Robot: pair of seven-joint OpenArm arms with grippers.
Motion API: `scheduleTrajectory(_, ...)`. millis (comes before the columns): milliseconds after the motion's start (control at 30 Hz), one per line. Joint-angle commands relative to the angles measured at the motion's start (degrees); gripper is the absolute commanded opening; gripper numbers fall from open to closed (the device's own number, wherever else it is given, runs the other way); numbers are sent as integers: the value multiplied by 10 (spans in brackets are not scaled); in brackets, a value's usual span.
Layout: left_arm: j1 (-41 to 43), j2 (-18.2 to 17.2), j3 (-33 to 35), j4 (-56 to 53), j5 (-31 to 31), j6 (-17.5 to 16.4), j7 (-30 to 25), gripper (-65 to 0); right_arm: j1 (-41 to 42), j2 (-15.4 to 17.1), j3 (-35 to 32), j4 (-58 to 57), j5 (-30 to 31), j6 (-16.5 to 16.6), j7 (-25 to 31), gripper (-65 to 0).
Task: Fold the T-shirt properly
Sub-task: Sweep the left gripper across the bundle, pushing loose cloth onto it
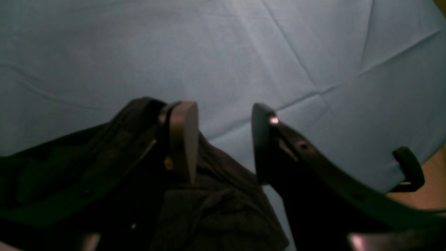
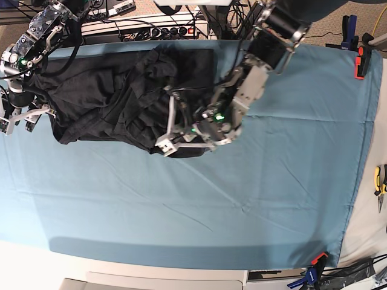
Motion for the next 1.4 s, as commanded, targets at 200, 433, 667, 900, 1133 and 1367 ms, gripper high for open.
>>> scheduleTrajectory(200, 21, -73, -17, 84, -92, -5, -20, -650, 5, 9, 1, 9, 1, -3, 16, -393)
scheduleTrajectory(433, 115, -82, -99, 144, -173, -28, -40, -650, 5, 9, 1, 9, 1, -3, 16, -393)
scheduleTrajectory(667, 151, -80, -109, 150, -157, -28, -62, -650, 5, 9, 1, 9, 2, -3, 17, -393)
scheduleTrajectory(900, 191, -52, -109, 148, -113, -15, -99, -650, 5, 10, 1, 9, 4, -3, 21, -393)
scheduleTrajectory(1133, 192, -26, -105, 137, -64, -1, -134, -650, 5, 10, 1, 9, 12, -3, 21, -393)
scheduleTrajectory(1367, 192, -15, -41, 108, -2, 30, -149, -650, 5, 10, 1, 9, 12, -3, 23, -393)
